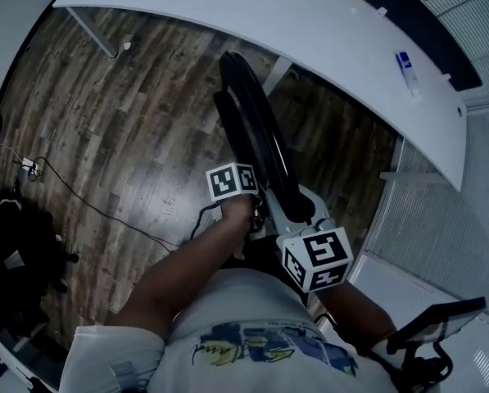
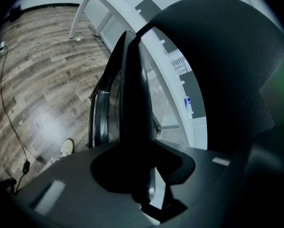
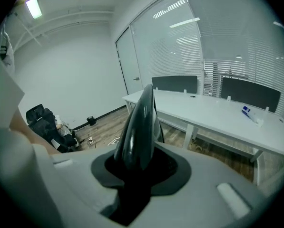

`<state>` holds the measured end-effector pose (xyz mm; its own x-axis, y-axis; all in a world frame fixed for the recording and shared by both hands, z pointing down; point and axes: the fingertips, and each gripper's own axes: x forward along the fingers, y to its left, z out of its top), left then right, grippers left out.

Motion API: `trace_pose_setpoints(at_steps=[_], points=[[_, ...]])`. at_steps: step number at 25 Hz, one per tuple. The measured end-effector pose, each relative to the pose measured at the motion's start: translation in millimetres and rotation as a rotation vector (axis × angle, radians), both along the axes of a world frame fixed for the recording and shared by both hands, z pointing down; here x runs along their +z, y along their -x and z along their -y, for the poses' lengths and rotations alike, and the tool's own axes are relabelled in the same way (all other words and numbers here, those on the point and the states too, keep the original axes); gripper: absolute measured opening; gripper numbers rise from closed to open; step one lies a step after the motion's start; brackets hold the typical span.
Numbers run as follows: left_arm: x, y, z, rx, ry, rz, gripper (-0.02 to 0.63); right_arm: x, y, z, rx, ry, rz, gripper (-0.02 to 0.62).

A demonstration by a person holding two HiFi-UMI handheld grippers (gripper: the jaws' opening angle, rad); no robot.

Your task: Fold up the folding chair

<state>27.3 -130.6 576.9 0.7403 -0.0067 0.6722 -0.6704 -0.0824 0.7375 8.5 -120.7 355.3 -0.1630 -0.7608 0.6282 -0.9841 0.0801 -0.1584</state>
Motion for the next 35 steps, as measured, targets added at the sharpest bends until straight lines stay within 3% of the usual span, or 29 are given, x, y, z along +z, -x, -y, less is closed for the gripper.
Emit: trace_pose_setpoints(at_steps=[5, 11, 16, 28, 35], points=[[-8, 23, 33, -0.098, -0.006, -0.009, 0.129, -8, 22, 30, -0.095, -0.006, -0.005, 0.092], [11, 6, 77, -0.211, 0.003, 0.015, 0.129, 11, -2, 75, -0.212, 0.0, 0.018, 0.089], [18, 15, 86, -0.288, 0.003, 0.023, 0.129, 18, 4, 83, -0.297, 0.0, 0.02, 0.089], [41, -77, 143, -0.559, 0.042, 0.042, 0.129, 41, -95, 145, -0.566, 0.023, 0.051, 0.091], [57, -114, 162, -0.645, 0.069, 0.051, 0.129, 58, -134, 168, -0.657, 0.04, 0.069, 0.092]])
